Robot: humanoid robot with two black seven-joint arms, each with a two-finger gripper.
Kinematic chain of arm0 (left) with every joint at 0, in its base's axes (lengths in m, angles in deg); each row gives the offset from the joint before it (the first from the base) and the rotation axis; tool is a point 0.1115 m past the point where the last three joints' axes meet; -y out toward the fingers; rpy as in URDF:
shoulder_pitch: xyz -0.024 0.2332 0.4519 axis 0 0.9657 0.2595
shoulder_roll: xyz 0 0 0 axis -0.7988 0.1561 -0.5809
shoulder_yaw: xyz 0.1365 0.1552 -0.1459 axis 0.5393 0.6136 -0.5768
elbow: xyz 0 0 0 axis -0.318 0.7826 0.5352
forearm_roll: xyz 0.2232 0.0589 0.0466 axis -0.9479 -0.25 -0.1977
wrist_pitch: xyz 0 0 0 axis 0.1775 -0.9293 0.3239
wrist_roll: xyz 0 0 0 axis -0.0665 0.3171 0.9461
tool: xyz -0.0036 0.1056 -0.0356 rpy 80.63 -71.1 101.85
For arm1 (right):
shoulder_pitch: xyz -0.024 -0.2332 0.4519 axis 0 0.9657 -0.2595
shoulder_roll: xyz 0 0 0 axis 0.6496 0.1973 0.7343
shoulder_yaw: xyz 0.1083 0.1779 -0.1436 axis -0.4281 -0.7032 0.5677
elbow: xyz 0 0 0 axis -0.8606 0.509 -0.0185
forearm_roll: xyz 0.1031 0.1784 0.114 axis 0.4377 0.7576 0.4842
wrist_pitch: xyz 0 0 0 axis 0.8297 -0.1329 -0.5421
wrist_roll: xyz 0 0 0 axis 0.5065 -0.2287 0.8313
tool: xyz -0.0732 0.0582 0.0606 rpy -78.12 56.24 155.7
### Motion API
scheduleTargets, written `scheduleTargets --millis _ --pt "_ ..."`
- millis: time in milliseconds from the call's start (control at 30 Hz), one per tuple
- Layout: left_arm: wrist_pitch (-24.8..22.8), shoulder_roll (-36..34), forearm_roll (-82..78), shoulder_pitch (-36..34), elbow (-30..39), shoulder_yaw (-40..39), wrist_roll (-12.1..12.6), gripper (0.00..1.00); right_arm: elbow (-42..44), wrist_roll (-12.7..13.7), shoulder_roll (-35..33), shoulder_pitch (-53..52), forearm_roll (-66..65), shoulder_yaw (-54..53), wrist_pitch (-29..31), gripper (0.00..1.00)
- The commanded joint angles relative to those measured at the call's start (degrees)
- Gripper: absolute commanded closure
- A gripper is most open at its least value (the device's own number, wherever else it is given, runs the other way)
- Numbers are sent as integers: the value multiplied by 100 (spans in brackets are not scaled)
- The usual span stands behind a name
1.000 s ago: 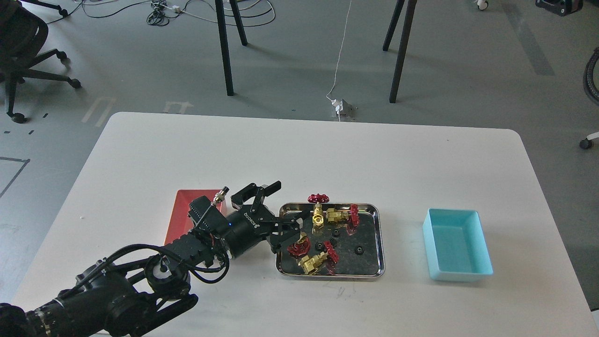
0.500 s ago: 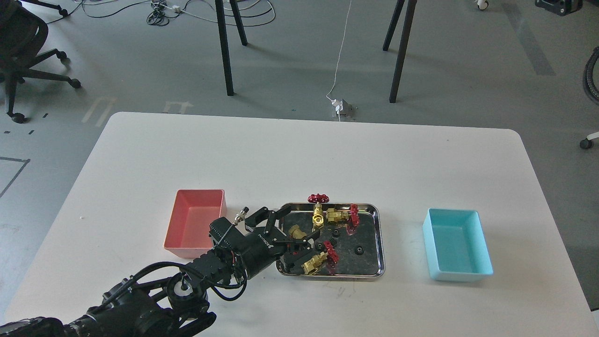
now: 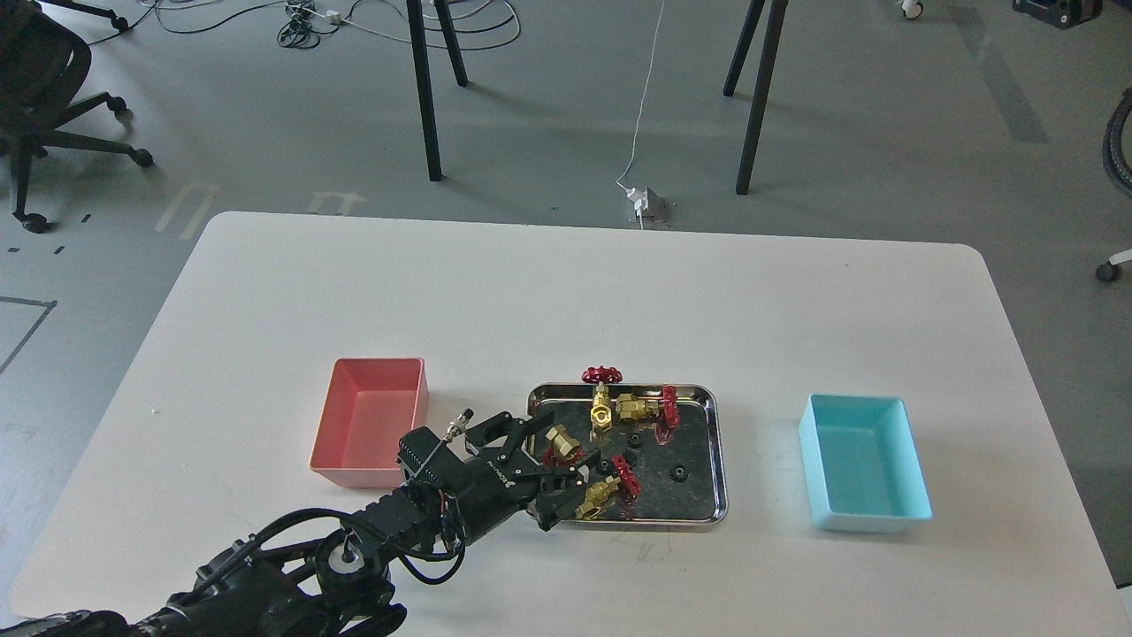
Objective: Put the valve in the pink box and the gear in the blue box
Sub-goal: 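Close the left gripper on the valve and lift it, then carry the valve over the pink box and release it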
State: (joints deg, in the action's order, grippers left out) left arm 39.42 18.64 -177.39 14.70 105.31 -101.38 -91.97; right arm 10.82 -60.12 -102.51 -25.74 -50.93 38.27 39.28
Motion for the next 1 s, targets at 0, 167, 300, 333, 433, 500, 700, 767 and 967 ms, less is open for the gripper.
scheduleTargets --millis 0,167,300,333,433,500,700,767,967 --pt "-18 9 0 4 6 -26 -106 48 0 0 2 9 0 0 -8 1" --pt "-18 9 0 30 24 -87 -142 79 9 0 2 9 0 9 -8 1" --pt "-18 -26 0 30 103 -201 -142 87 18 0 2 17 -9 35 -8 1" --pt "-18 -53 0 30 199 -271 -142 87 27 0 2 17 -9 44 1 1" --pt "-18 -184 0 13 629 -613 -142 87 35 0 -7 26 -9 62 1 1" --pt "-36 -403 0 22 971 -860 -142 87 35 0 -7 35 -9 62 10 1" --pt "-10 -1501 195 65 2000 -1247 -72 87 27 0 -7 9 -9 62 10 1" --pt "25 -1941 204 337 2133 -1309 -72 87 27 0 -7 9 -9 62 10 1" --pt "31 -2636 213 689 2107 -1423 -80 86 18 0 -7 9 -9 62 10 1"
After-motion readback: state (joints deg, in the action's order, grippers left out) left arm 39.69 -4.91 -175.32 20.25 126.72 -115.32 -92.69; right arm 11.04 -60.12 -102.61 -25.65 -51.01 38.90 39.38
